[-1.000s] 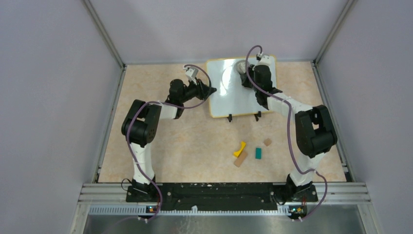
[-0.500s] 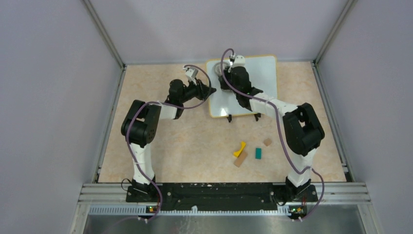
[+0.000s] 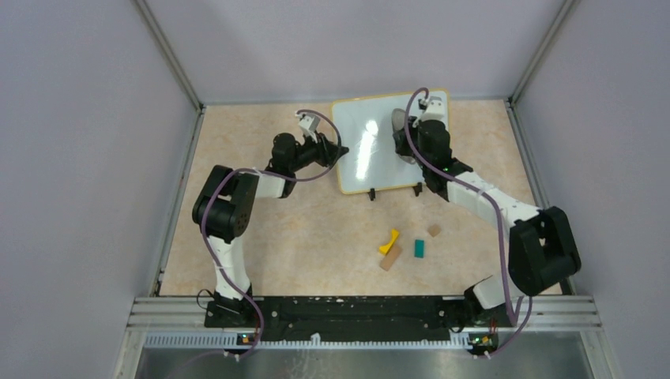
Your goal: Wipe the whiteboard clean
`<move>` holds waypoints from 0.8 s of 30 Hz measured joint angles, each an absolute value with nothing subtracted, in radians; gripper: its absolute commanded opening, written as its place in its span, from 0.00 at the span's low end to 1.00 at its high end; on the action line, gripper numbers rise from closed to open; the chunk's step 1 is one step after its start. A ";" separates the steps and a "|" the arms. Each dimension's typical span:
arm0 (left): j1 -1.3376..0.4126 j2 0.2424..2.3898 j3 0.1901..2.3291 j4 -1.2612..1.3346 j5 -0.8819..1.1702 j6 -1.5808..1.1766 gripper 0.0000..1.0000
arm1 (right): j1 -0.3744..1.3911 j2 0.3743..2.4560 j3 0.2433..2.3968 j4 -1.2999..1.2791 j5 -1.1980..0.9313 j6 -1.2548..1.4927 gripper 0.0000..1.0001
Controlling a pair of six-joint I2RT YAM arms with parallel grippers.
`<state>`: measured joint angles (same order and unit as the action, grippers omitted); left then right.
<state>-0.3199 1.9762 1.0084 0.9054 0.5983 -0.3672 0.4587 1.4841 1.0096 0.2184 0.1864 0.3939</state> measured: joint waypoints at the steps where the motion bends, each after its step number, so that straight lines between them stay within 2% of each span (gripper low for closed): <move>1: -0.320 1.973 1.001 0.910 0.597 -0.368 0.30 | 0.455 1.453 0.988 0.211 0.189 0.397 0.00; 6: -0.320 1.957 0.965 0.942 0.587 -0.365 0.42 | 0.458 1.304 0.890 0.147 0.189 0.416 0.00; 10: -0.313 1.945 0.923 0.962 0.539 -0.329 0.58 | 0.458 1.200 0.826 0.068 0.189 0.423 0.00; 13: -0.302 1.939 0.899 0.984 0.521 -0.316 0.65 | 0.458 1.141 0.817 -0.007 0.191 0.420 0.00; 18: -0.295 1.926 0.846 1.014 0.508 -0.311 0.72 | 0.458 1.077 0.816 -0.096 0.213 0.411 0.00; 24: -0.294 1.903 0.768 1.084 0.528 -0.313 0.74 | 0.458 1.062 0.811 -0.150 0.213 0.410 0.00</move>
<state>-0.2939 1.9026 0.7677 1.0840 0.5278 -0.3130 0.4580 1.0618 0.8112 -0.1497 0.2127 0.4103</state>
